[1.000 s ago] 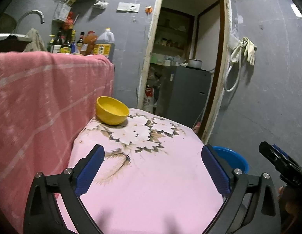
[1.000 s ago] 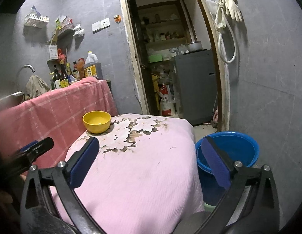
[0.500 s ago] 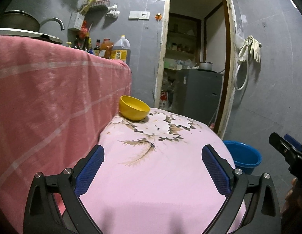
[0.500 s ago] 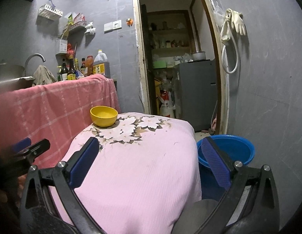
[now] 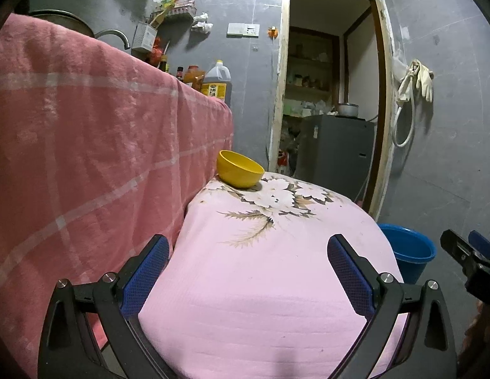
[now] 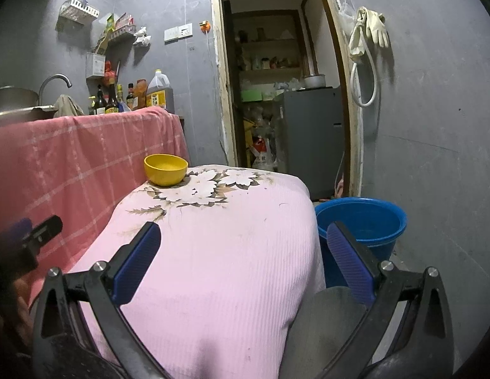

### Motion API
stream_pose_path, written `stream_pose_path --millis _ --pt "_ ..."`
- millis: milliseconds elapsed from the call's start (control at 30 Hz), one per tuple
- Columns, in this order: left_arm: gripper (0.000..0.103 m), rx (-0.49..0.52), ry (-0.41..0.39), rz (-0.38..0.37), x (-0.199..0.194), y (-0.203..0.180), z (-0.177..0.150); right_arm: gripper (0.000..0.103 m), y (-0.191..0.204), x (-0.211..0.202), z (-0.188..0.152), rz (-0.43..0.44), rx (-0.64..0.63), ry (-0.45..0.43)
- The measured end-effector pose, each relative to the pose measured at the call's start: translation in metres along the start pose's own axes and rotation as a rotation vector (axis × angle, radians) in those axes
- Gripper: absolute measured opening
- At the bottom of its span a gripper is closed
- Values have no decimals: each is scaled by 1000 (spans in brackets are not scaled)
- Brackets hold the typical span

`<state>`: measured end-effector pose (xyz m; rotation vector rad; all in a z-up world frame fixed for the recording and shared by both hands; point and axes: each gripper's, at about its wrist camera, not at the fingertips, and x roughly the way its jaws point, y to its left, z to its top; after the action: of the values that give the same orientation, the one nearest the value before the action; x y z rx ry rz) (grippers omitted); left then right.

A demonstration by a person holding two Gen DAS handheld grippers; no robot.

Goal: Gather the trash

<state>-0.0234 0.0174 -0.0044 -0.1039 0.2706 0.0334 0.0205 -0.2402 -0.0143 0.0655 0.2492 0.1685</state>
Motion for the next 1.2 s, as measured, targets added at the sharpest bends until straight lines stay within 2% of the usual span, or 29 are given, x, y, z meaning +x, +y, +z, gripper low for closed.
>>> stream_pose_path --millis 233,1200 --pt "98 -9 3 17 -3 1 -8 103 -2 -3 -2 -14 5 -12" --pt "98 44 4 -2 1 -3 -12 103 -6 -3 -5 -20 23 5"
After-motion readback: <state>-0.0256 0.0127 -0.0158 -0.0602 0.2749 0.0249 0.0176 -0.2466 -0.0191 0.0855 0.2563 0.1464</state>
